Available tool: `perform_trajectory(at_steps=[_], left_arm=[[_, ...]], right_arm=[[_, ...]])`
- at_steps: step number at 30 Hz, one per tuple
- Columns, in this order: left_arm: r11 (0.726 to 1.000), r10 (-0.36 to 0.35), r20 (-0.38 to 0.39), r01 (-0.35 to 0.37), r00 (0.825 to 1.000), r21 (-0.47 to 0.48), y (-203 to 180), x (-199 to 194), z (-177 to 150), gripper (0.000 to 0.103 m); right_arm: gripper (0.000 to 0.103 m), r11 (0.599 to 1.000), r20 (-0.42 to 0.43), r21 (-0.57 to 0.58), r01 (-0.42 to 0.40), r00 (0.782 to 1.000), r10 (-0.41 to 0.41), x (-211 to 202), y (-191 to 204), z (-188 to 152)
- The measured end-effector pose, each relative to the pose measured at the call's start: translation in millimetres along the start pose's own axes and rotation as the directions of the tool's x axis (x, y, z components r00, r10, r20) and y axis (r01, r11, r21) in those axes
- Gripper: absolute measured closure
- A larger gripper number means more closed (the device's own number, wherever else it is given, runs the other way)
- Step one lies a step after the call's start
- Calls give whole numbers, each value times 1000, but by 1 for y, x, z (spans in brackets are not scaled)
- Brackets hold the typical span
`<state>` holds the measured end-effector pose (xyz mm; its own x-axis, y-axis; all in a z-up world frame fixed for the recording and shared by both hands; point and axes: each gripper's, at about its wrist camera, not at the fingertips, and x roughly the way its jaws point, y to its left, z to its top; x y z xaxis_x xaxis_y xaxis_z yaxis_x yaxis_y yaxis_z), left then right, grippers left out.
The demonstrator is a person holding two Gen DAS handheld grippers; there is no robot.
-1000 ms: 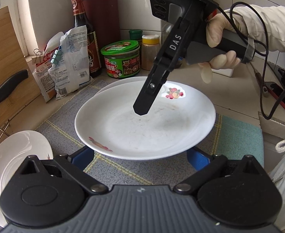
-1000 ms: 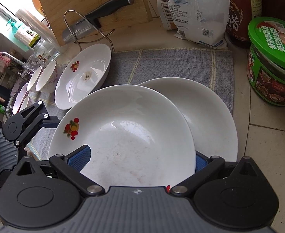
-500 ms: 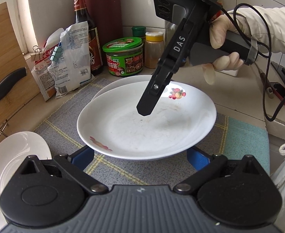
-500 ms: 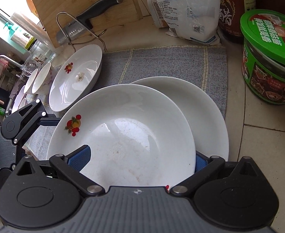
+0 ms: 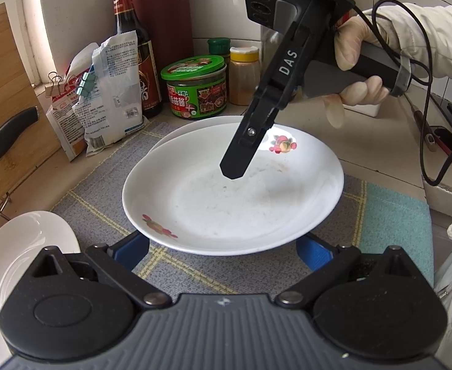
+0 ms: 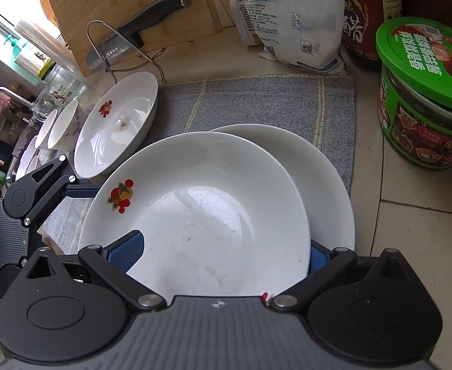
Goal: Organize plates and bowls
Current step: 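Lower the held plate onto the other white plate with the right tool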
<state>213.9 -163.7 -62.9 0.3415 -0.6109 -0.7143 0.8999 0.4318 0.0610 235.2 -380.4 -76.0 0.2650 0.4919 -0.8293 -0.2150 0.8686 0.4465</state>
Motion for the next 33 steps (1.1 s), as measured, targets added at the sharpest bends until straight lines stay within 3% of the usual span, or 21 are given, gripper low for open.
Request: perform_trajectory(at_steps=[33], left_arm=[[1000,4,11,-5,1000,16,0,7,3,2]], right_arm=[[0,998,30,29,53,998,-54,-24,4,-21]])
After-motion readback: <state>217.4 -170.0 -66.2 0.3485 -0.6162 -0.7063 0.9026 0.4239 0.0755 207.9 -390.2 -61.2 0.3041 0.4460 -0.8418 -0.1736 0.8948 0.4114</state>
